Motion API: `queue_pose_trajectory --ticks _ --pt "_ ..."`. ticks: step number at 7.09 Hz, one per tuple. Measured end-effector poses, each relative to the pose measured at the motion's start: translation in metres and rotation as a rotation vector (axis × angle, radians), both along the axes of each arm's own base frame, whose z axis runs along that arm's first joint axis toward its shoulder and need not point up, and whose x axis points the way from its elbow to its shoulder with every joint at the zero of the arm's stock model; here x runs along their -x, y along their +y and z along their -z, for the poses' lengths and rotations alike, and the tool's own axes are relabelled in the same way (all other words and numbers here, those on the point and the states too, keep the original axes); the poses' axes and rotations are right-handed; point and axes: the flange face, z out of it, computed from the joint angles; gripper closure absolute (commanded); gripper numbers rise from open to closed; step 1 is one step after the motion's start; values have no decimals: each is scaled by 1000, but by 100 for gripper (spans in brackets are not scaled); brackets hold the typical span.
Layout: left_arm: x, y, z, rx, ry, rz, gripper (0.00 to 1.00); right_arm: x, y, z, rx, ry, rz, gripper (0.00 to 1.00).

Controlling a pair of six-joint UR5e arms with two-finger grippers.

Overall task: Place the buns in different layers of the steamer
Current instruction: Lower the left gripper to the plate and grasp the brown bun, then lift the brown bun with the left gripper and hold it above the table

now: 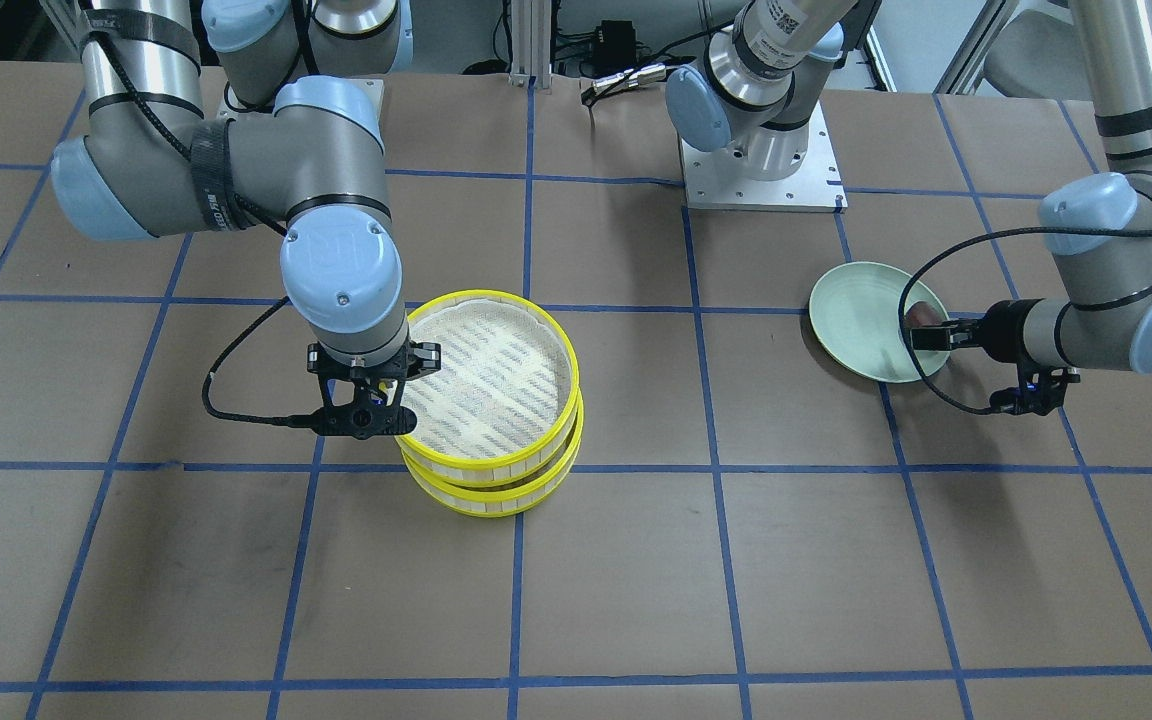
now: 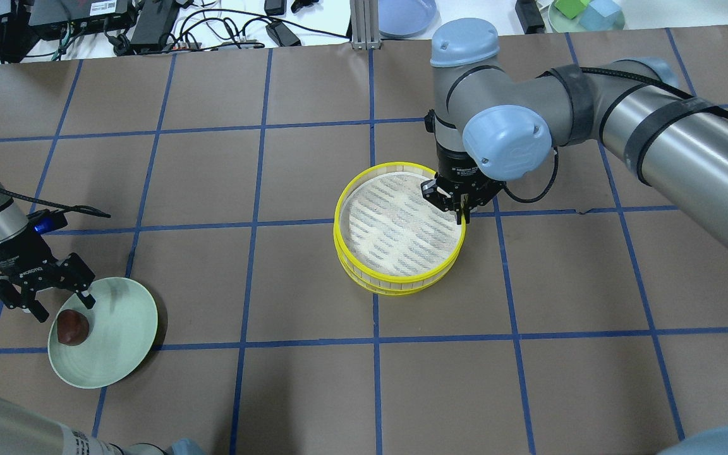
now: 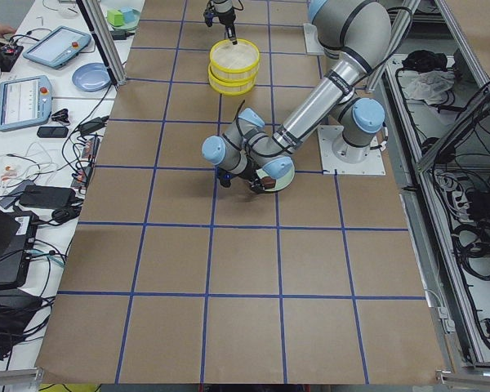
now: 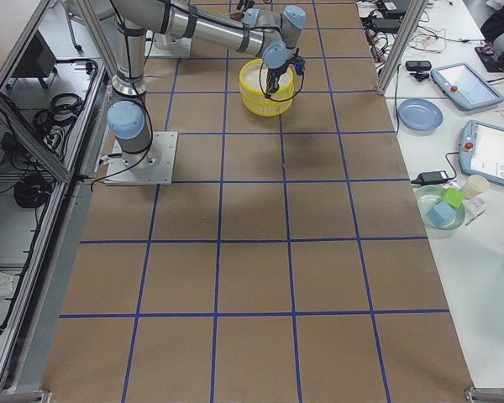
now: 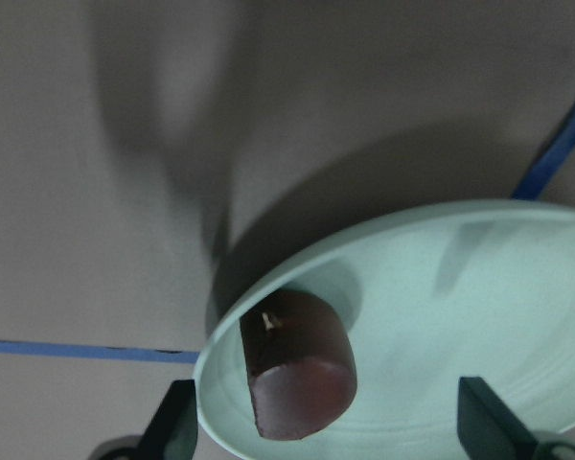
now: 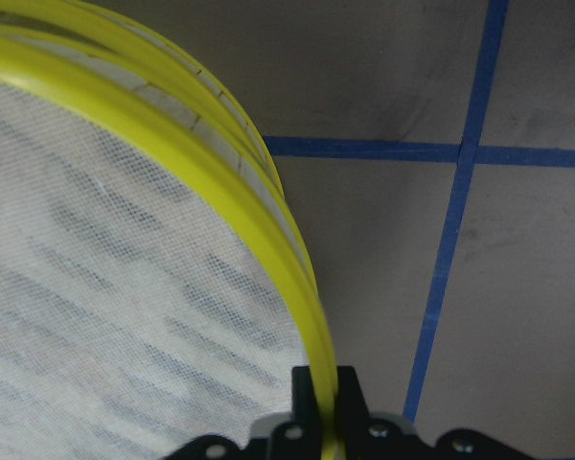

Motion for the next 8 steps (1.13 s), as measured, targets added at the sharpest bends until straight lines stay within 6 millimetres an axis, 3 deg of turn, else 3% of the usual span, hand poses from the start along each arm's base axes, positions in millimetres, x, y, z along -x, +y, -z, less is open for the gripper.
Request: queue_pose_trajectory --ticks 3,4,5,6,7,8 --pt "0 0 6 -17 -7 -32 5 -4 -2 4 3 -33 18 100" --pt "2 0 6 -23 -5 -47 10 -5 -3 7 1 -42 28 100" --pt "4 1 6 -30 0 -66 34 -5 -3 9 0 -45 34 100" --pt "5 2 7 -34 2 -76 36 -5 -3 10 -2 -44 35 100" --pt "5 2 8 -38 3 -78 55 -5 -3 10 -3 -42 36 87" --pt "5 3 8 -45 5 -77 100 -5 -3 12 -7 -38 43 87"
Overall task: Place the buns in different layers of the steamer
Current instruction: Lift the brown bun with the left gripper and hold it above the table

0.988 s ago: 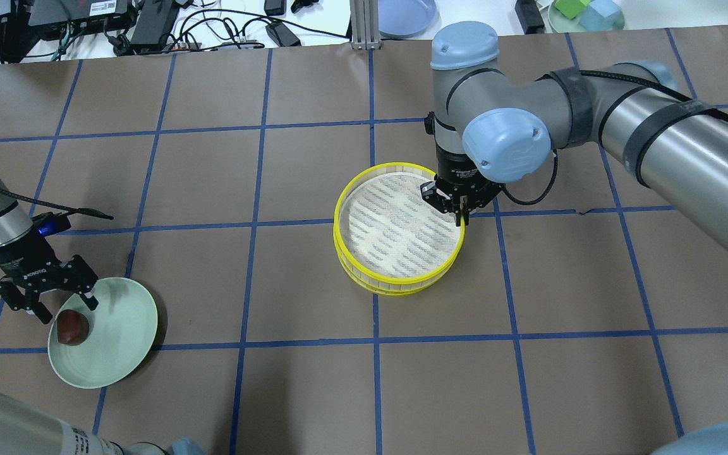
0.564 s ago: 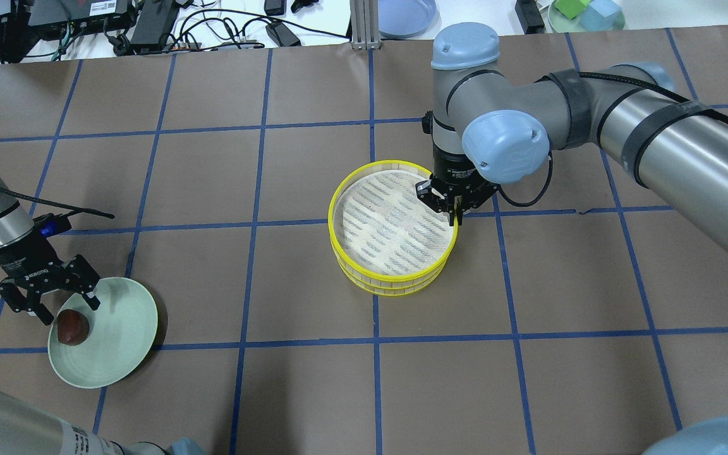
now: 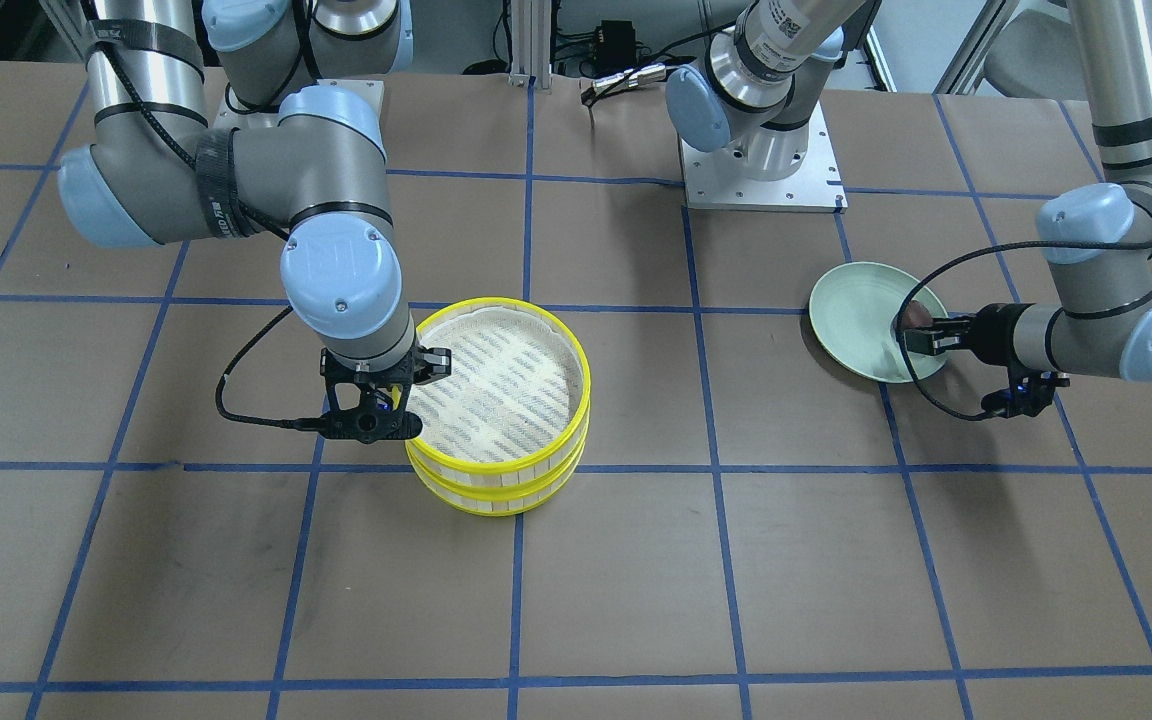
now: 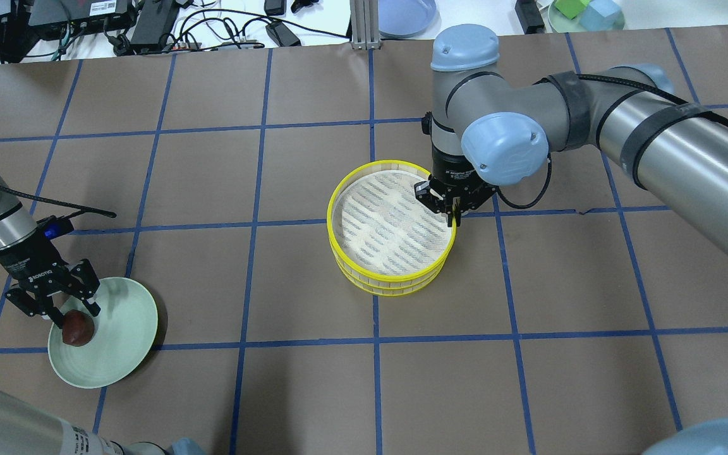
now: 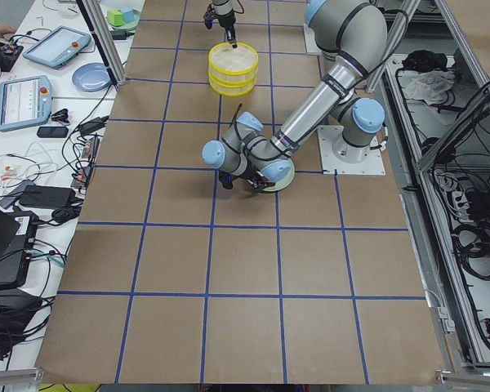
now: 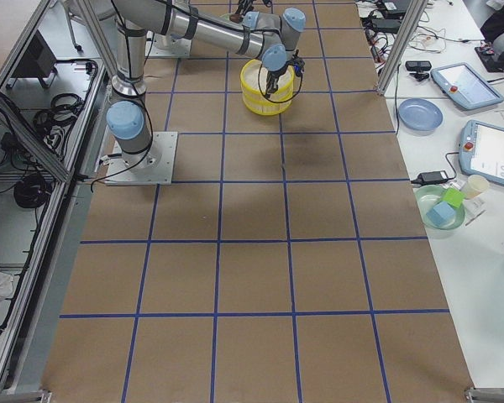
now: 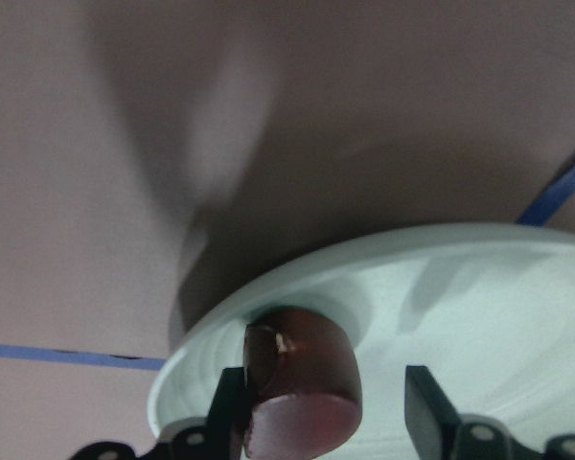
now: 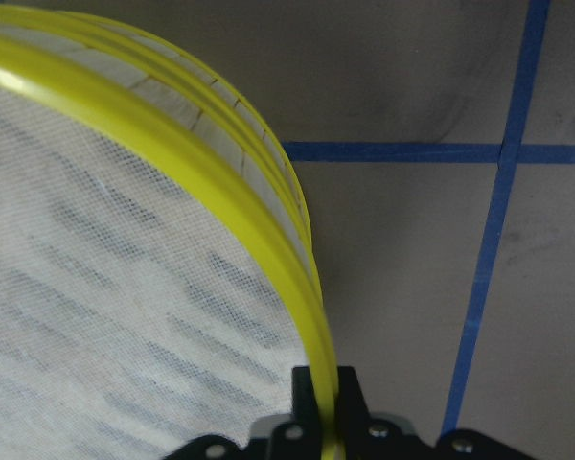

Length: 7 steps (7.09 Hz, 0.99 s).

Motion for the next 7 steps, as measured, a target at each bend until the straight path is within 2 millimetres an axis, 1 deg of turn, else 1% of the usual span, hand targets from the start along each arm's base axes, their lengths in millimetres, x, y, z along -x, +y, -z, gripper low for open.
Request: queue_pose_trajectory --ticks 1,3,5,6,7 --pt "-1 1 0 -6 3 0 100 0 -1 6 -9 7 15 97" --pt "-6 3 -3 -9 6 -8 100 -1 -3 9 -10 12 46 100" --pt "-9 4 -13 -4 11 -15 100 -2 -7 0 9 11 55 100" --pt "-9 1 -27 -4 11 -13 100 -2 -10 -8 25 9 61 100" --pt "-5 -10 -55 7 13 -9 100 -4 -13 -16 38 5 75 100"
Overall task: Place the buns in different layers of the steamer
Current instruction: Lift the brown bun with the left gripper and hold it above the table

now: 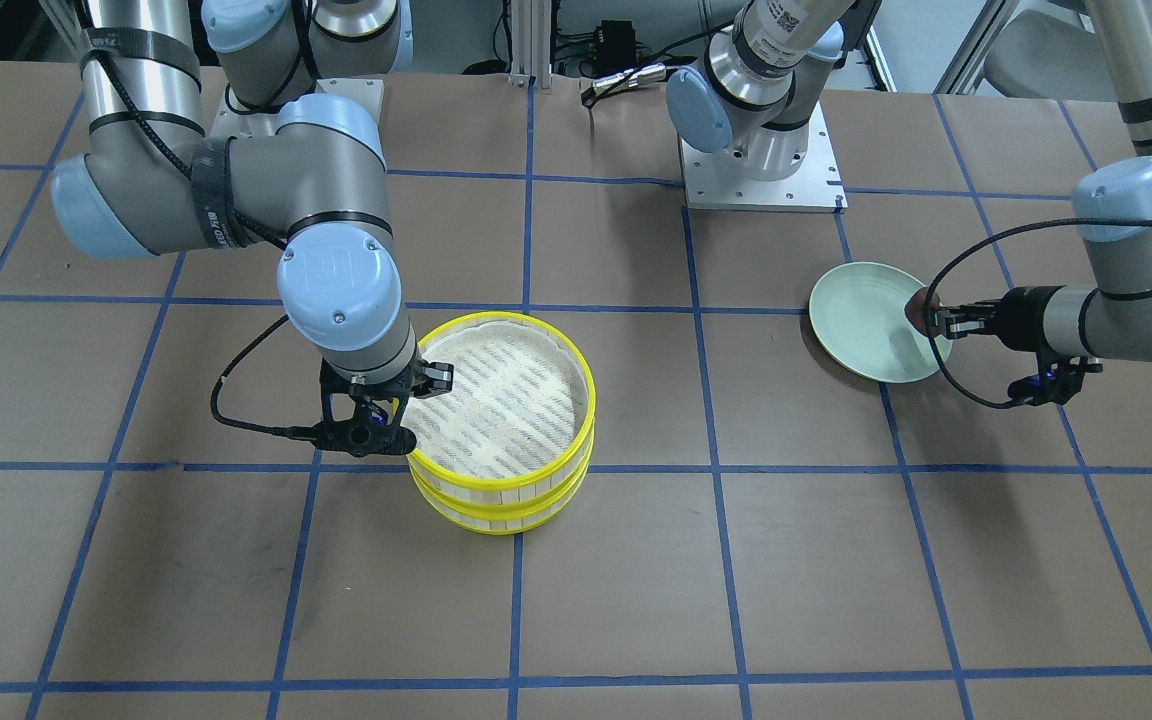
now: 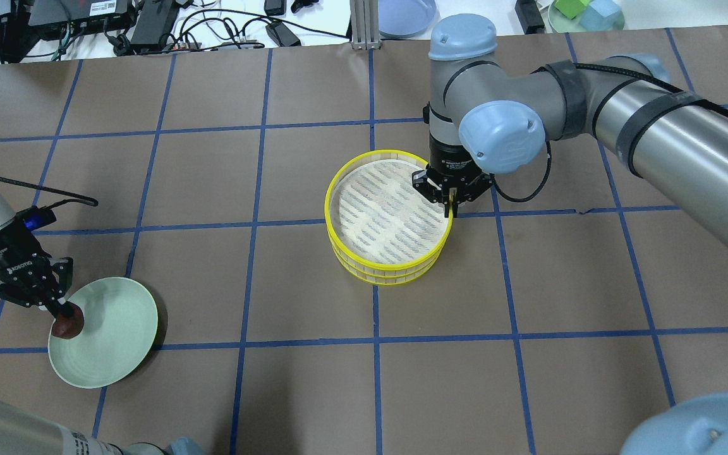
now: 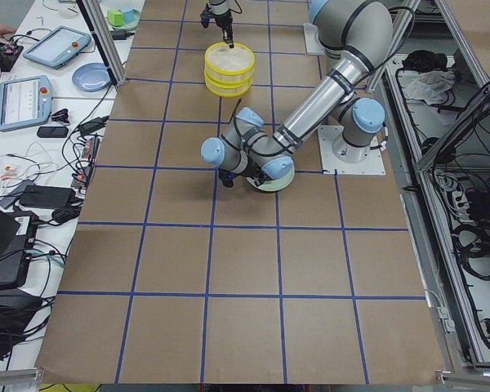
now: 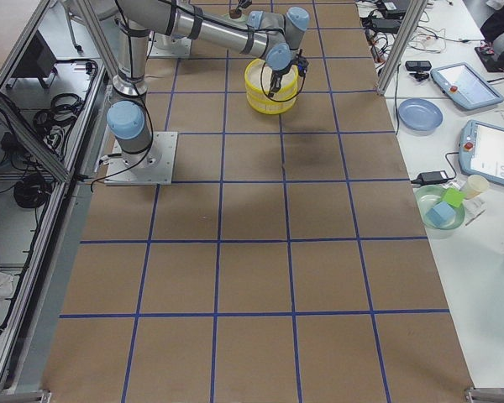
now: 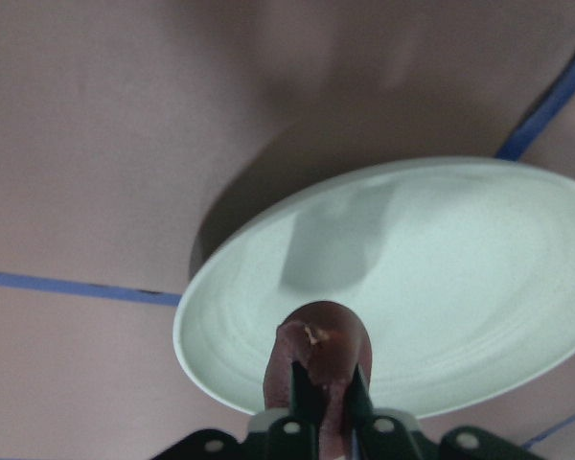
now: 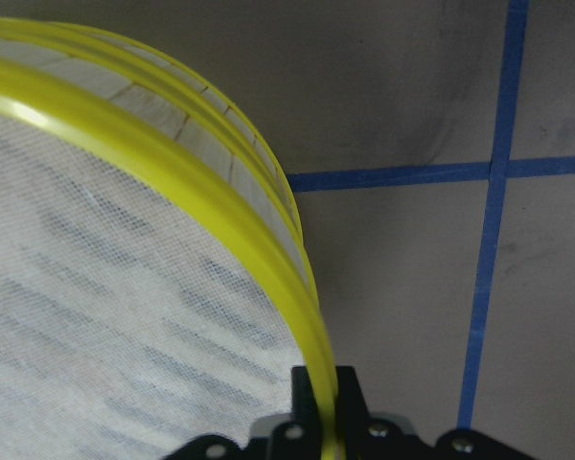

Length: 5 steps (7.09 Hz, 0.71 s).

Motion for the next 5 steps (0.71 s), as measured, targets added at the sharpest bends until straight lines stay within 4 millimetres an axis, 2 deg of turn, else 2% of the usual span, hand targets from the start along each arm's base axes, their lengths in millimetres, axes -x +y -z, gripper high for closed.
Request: queue_pose_trajectory --ticks 2,3,5 --pt "23 -29 -64 60 -22 -9 100 -4 -3 -4 6 -5 15 100" --pt "47 -40 -88 85 -59 -25 100 -5 -4 0 -1 -3 16 100" --pt "106 -52 -120 129 -117 -89 100 -5 -1 9 -45 -4 19 100"
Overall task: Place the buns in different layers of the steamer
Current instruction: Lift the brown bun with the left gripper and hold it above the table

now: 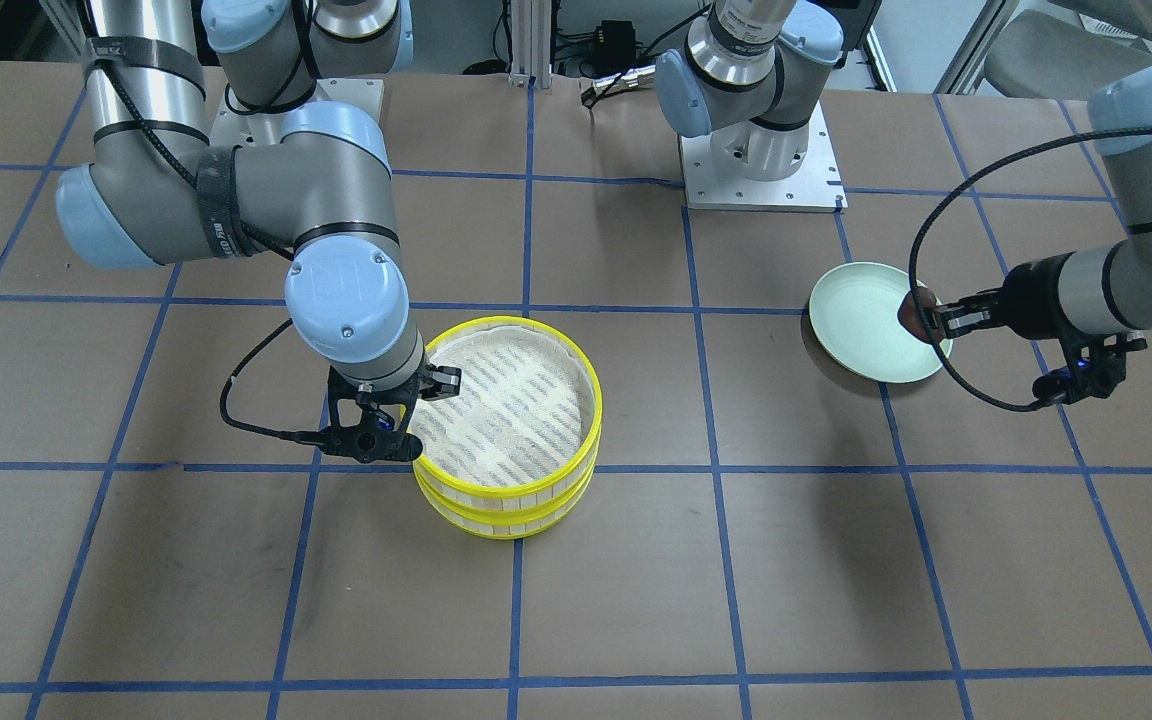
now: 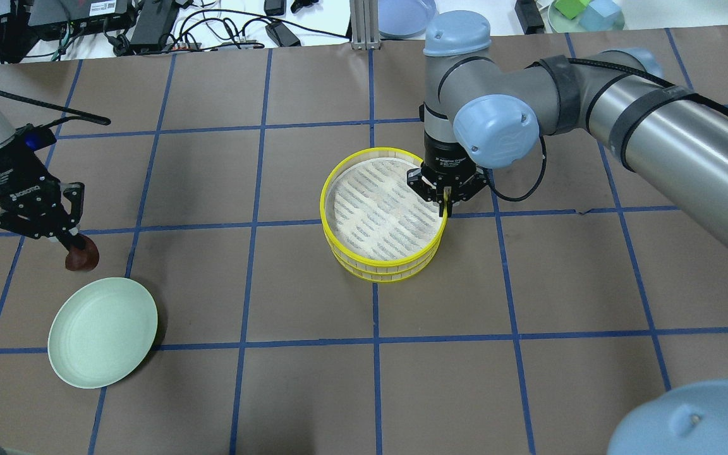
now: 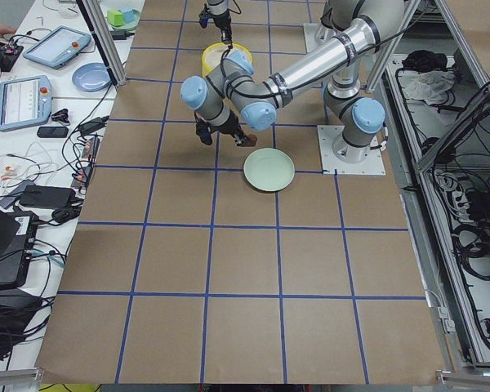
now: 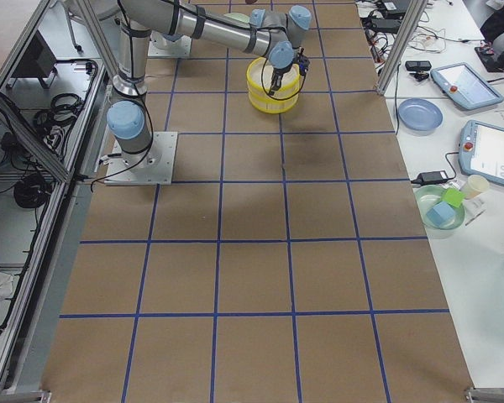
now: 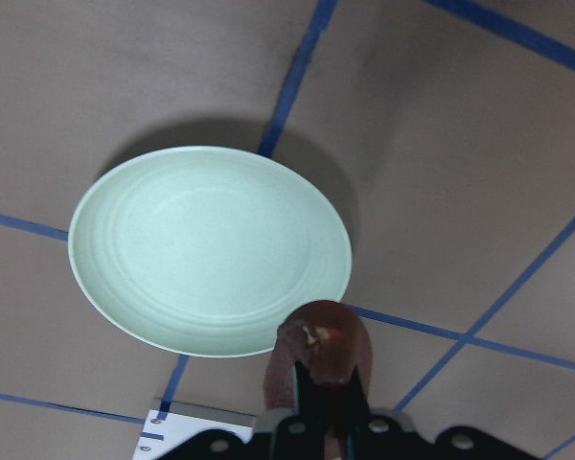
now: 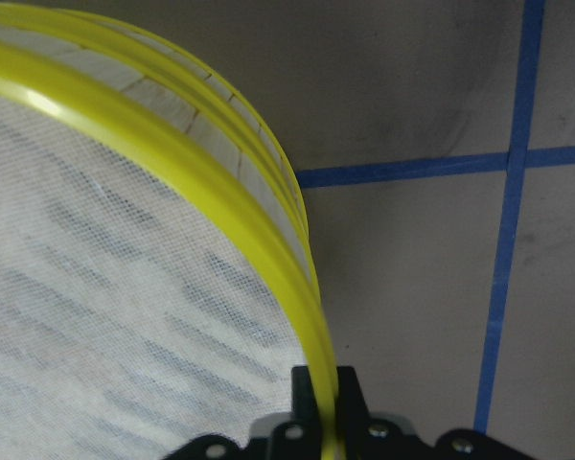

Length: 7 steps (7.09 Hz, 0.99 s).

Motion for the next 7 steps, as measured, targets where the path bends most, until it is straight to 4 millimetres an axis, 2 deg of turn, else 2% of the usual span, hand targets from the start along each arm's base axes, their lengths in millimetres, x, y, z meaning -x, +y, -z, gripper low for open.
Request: queue_pose_trajectory --ticks 2,4,6,7 --pt "48 -3 -23 52 -34 -30 100 -1 2 9 -40 -8 1 100" --pt "79 -4 -40 100 -58 -64 100 0 4 9 -53 -9 6 100" --pt "99 -4 -60 149 -47 -109 100 1 16 -19 -52 -23 11 100" --pt "103 -3 -75 179 -48 -123 100 1 23 -34 -50 -30 11 100"
